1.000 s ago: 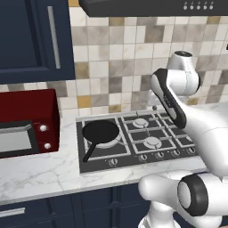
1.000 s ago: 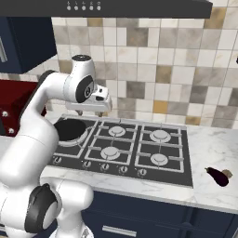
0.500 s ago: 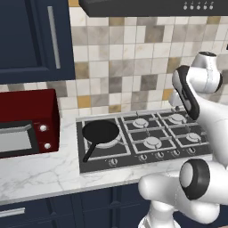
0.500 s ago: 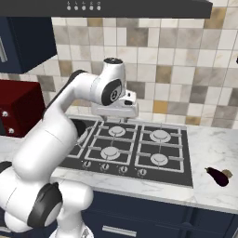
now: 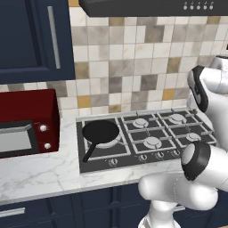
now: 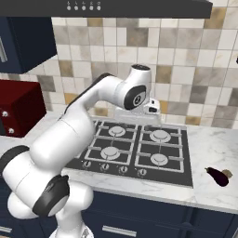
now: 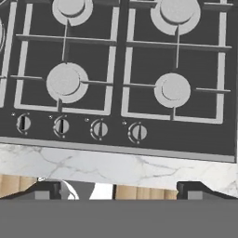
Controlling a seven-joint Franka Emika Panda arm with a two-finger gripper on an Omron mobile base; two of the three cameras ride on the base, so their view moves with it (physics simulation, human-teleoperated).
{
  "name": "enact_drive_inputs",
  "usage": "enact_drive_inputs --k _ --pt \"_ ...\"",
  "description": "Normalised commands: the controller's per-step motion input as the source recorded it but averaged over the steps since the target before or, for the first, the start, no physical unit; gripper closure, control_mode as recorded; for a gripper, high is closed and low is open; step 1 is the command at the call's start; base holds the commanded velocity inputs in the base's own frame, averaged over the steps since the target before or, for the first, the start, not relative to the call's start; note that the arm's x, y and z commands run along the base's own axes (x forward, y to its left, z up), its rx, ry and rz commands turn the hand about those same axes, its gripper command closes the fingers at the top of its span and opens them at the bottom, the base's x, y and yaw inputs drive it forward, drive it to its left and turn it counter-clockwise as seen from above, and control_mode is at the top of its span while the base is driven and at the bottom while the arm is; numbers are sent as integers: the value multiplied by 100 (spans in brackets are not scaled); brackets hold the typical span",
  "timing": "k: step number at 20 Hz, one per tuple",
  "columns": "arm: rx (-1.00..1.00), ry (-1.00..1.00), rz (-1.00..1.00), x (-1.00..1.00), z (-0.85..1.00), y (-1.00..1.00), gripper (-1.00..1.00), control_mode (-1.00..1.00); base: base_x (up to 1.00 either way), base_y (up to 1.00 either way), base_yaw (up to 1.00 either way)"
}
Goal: Put the garlic and eggplant in the pan. Then turn on the front left burner and set the heat to medium.
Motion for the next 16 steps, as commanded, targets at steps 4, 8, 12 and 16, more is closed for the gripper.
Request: enact_drive_inputs --k 4,8,12,16 --pt "0 3 0 0 -4 -52 -100 -100 0 0 0" --pt "0 7 0 0 -23 -46 -100 -100 0 0 0" --pt "0 8 0 0 -26 -42 -100 -100 0 0 0" --pt "0 8 0 0 -24 -49 -100 -100 0 0 0"
